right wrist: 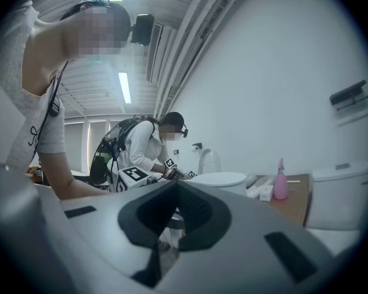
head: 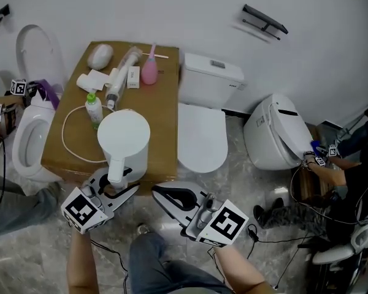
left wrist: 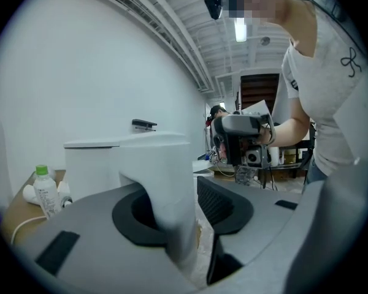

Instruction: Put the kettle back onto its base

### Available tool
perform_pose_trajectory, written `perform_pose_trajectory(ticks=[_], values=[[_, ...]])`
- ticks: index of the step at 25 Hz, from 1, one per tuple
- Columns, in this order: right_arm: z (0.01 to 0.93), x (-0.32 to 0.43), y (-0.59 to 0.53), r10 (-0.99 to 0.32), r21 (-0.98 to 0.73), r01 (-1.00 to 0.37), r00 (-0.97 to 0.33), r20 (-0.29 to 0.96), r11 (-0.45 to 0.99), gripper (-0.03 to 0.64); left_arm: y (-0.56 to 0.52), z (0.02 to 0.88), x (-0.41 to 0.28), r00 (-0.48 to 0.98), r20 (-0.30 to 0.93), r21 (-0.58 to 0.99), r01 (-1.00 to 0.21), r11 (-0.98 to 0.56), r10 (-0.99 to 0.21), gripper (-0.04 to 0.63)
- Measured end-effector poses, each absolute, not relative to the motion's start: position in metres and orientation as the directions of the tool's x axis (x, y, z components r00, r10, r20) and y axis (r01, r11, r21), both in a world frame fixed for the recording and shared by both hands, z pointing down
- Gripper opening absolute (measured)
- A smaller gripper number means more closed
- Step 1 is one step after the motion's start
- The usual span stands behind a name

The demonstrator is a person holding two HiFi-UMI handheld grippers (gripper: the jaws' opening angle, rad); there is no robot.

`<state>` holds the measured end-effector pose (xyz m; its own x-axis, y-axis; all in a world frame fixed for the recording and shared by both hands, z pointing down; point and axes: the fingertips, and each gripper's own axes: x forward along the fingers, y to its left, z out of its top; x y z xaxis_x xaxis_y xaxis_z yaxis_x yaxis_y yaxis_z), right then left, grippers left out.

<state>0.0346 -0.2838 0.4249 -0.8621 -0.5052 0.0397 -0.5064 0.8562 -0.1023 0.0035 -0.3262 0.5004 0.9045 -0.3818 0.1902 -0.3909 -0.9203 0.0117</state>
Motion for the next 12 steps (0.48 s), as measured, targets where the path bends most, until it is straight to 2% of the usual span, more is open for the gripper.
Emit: perform_pose_trajectory(ticks=[4,12], values=[[0.426,0.031,-0.284,-0.504,-0.096,-0.505,-0.863,0.034,0.858,0.008,-0.326,0.494,-0.019,0.921,0.065,0.069,-0.388,-0.919,-0.384,0.155],[0.420,0.017,-0.278,-0.481,-0.099,-0.481,-0.876,0.033,0.871,0.008,-0.315,0.481,-0.056,0.883,0.046,0.025,-0.469,-0.883,-0.468,0.155]])
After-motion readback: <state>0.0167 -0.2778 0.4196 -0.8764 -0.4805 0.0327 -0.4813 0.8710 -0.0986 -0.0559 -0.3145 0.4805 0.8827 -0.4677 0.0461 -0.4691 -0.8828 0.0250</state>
